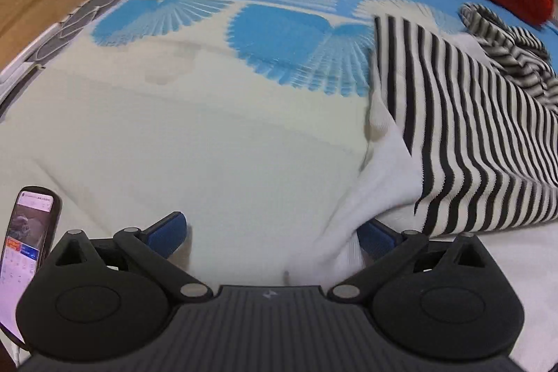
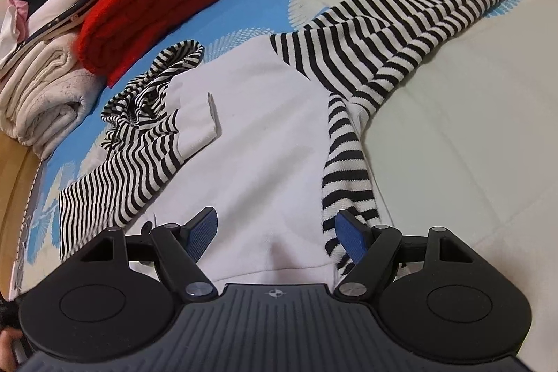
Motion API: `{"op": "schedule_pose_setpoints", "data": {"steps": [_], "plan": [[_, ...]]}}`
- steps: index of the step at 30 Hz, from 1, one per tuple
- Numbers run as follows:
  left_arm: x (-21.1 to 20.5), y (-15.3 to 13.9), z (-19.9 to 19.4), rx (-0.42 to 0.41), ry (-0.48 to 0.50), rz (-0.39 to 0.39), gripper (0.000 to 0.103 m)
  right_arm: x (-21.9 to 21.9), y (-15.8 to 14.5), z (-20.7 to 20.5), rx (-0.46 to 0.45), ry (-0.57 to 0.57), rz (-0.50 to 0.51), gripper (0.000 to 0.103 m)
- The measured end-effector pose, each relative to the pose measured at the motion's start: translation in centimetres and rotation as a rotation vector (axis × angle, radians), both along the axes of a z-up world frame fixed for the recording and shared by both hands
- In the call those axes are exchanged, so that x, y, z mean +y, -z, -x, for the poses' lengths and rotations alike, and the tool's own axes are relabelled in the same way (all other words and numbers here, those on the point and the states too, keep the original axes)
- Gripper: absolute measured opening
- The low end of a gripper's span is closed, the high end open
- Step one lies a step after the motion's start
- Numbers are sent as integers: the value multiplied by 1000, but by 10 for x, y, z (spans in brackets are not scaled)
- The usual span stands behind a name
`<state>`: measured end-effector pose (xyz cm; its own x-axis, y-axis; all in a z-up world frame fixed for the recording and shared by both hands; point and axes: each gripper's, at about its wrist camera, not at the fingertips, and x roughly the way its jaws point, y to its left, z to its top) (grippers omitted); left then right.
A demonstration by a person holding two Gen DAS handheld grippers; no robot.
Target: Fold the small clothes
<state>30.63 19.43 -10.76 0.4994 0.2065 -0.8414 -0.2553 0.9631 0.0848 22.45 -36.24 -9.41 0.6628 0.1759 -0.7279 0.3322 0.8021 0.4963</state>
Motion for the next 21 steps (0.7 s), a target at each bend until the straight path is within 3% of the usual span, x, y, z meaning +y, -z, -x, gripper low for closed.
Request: {"op": "schedule_pose_setpoints", "data": {"steps": [5,8,10,15,19,21], "plan": [[5,-18,28,25,-28,170,103,-8,-9,27,-42,-12,23,76],[-3,-34,64,3,18,313,103,-12,-19,60,-85,-28,25,76],[-12,-42,98,2,70,344,103,-14,-25,87,-107,-46,31,76],[-42,-43,195,42,307,243,103,-5,-20,155,-99,-162,13,77],[-63,-25,251,113,468,168,103,22,-20,189,-89,-335,147,77],[-73,-11,262,144,498,96,103,36,-14,192,-44,-395,197,77]]}}
